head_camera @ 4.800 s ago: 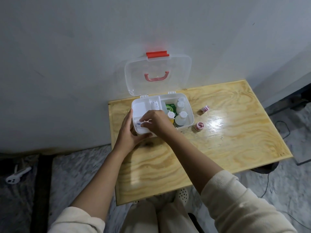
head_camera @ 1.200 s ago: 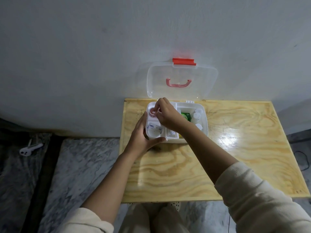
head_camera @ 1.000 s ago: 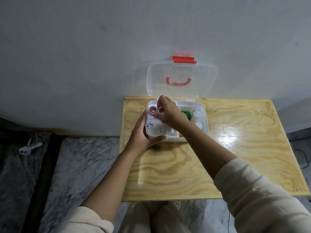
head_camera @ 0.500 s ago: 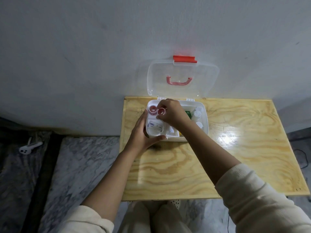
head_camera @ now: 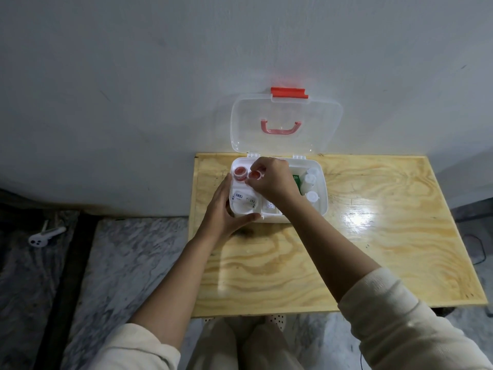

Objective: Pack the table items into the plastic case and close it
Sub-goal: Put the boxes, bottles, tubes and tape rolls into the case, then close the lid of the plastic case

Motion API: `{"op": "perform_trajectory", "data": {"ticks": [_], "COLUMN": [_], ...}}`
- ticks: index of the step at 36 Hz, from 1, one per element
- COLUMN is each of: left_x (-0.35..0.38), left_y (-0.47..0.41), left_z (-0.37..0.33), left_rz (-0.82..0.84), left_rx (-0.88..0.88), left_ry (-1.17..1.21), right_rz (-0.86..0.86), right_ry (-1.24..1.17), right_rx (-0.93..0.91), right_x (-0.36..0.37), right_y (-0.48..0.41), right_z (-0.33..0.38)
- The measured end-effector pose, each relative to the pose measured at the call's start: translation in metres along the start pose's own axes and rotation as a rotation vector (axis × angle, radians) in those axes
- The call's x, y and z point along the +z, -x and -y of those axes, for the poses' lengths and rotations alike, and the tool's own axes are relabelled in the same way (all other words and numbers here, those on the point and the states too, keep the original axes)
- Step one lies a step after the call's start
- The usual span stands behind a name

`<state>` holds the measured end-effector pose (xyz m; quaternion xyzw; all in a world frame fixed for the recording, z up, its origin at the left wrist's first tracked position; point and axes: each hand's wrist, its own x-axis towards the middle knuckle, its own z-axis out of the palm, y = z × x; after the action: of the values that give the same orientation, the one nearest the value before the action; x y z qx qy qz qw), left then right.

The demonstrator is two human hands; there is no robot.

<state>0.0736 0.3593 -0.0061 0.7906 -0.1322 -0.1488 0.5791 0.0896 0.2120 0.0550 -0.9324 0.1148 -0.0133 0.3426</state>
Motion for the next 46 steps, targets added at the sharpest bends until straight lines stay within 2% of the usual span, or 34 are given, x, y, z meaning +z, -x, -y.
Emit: {"op": "perform_trajectory", "data": {"ticks": [7, 14, 21, 46], "left_x": [0.0, 0.0, -0.001, -0.002], "left_y": [0.0, 0.0, 0.0, 0.001], "left_z": [-0.001, 0.001, 0.0, -0.003], "left_rz": [0.005, 0.0, 0.001, 0.029], "left_rx": [-0.014, 0.002, -0.025, -0.04], "left_ry": [0.005, 0.008, -0.011, 0.006], "right_rz": [0.047, -0.037, 0.071, 0.066], "right_ry": [0.03, 0.076, 0.07, 0.12], "right_rx": [0.011, -0.043, -0.036, -0.038], "right_x": [0.002, -0.001, 0.005, 0.005], "right_y": [0.001, 0.002, 0.001, -0.001], "right_z": [0.002, 0.001, -0.001, -0.002]}}
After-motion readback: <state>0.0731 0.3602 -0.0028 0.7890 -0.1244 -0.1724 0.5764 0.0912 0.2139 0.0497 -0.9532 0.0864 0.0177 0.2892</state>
